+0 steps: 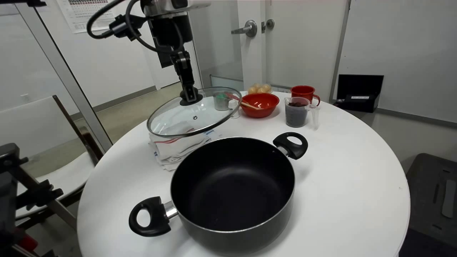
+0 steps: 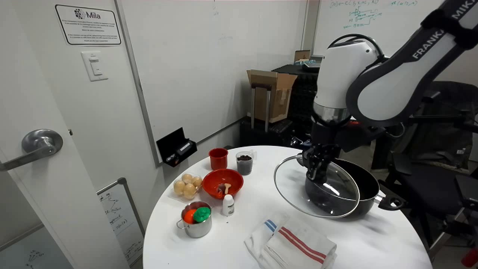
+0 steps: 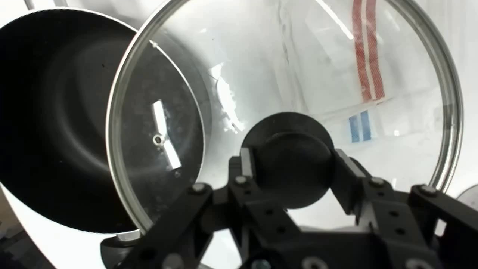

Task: Take lid off of the pot

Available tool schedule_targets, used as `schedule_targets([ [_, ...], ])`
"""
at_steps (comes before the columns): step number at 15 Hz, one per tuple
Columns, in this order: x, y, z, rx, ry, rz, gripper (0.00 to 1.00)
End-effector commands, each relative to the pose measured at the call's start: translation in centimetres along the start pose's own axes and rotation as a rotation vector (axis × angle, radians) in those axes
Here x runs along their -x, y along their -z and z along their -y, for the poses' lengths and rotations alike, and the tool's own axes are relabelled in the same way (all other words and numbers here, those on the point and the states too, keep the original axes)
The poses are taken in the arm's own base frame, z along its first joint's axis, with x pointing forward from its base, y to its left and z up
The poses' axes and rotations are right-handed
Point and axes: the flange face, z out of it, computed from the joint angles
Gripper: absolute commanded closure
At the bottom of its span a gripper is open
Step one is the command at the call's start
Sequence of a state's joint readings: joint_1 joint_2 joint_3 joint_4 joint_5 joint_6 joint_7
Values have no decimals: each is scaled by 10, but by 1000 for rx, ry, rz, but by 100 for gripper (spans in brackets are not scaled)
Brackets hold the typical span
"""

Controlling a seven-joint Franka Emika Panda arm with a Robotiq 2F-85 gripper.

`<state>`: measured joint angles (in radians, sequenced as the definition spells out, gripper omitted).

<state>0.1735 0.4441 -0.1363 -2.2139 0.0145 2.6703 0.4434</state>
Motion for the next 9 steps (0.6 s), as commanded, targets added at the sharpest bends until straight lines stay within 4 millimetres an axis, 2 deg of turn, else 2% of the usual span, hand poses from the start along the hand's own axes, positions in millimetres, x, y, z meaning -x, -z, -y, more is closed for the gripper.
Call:
schedule_targets([
  [1, 7, 11, 28, 29, 153, 25, 74],
  [5, 7, 6, 51, -9, 326, 67, 74],
  [9, -7, -9, 60, -65, 450, 112, 74],
])
